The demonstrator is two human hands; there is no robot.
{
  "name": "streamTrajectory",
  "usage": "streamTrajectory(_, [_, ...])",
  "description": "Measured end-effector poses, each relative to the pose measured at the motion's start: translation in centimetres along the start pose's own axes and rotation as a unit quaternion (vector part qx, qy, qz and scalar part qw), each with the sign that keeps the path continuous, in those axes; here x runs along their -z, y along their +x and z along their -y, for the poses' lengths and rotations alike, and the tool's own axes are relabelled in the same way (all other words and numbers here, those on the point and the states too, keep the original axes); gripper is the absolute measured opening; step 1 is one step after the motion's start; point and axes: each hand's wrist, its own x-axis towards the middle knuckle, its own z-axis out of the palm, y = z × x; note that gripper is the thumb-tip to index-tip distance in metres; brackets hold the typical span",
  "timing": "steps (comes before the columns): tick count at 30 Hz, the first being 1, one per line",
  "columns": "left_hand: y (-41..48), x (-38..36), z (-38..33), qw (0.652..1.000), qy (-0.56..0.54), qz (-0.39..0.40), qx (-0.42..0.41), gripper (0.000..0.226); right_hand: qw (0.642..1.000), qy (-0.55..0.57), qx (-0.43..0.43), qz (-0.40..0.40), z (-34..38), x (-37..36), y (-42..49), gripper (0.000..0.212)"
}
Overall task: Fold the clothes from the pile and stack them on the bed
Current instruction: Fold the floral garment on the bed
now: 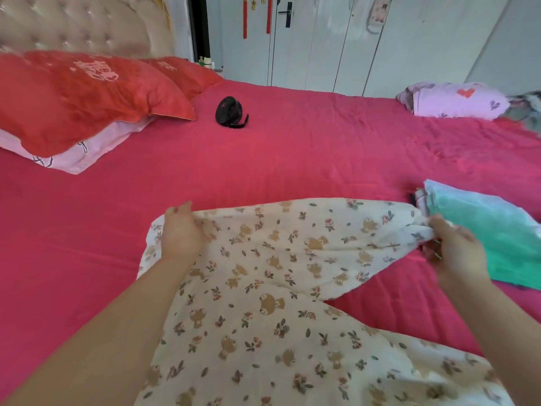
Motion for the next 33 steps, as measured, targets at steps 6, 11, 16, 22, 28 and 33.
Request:
streamTrajectory(6, [-2.9, -3.1, -4.0, 0.976, 0.154, 0.099, -0.121, 0.066, 0.923, -0.379, 0.056, 0.011, -4.2, 0.7, 1.0, 0.04])
streamTrajectory(11, [-7.5, -8.6, -9.0, 0.924, 0.111, 0.198, -0.307, 0.055, 0.901, -0.425, 0.051, 0.077, -6.6, 0.4, 1.8, 0.045])
streamTrajectory(16, [-10.6, -14.0, -10.5, 0.886, 0.155, 0.285, -0.331, 0.058, 0.962, -0.259, -0.052, 0.076, -8.5, -0.3, 2.8, 0.064])
streamTrajectory(22, [-9.6, -13.5, -9.7, 0.938, 0.088, 0.184, -0.282, 0.036, 0.993, -0.026, -0.086, 0.074, -7.2, -0.7, 3.7, 0.042])
streamTrajectory(28, [-7.6, -8.7, -8.5, 0.976, -0.01, 0.078, -0.204, 0.046, 0.901, -0.171, 0.345, 0.199, 0.2, -1.7, -4.0, 0.035])
streamTrajectory(33, [-8.5, -5.8, -7.2, 0.978, -0.063, 0.127, -0.156, 0.05, 0.934, -0.202, 0.231, 0.181, -2.2, -0.7, -3.5, 0.035])
